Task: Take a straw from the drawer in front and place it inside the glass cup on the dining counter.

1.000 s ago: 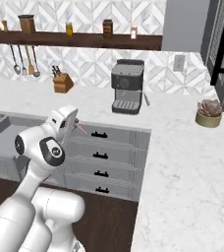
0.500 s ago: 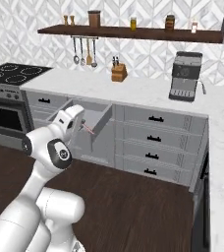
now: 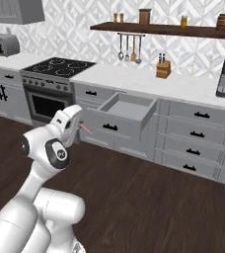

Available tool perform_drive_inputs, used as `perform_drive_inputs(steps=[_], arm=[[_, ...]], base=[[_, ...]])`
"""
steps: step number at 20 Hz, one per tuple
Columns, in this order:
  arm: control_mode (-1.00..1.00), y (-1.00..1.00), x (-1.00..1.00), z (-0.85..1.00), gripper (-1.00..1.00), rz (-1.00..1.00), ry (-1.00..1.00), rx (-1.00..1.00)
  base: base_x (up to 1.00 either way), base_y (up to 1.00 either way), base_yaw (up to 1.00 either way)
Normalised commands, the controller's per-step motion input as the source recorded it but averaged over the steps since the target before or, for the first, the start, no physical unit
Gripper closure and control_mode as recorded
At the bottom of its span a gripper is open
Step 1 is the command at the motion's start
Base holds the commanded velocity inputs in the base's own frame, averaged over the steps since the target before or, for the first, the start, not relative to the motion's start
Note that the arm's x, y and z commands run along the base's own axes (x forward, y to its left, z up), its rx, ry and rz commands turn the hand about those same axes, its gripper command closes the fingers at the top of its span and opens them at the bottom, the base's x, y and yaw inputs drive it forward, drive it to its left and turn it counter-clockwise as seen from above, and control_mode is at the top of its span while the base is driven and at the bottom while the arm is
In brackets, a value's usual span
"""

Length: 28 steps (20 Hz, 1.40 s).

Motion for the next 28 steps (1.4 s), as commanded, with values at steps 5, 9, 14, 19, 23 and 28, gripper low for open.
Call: perform_drive_inputs(steps=[5,9,14,19,23,28], arm=[[1.0,0.0,0.0,0.0,1.0,0.0,0.0,0.0],[1.0,0.0,0.0,0.0,1.0,0.0,0.0,0.0],[1.0,0.0,0.0,0.0,1.0,0.0,0.0,0.0],[1.0,0.0,0.0,0.0,1.0,0.0,0.0,0.0],[1.0,0.0,0.0,0.0,1.0,0.0,0.0,0.0],[1.0,0.0,0.0,0.0,1.0,0.0,0.0,0.0]], base=[[-1.0,0.26,0.1],[-1.0,0.06,0.08],[-0.89,-0.11,-0.29],[-0.84,0.81,-0.08],[-0.6,1.0,-0.2],[-0.13,1.0,-0.24]])
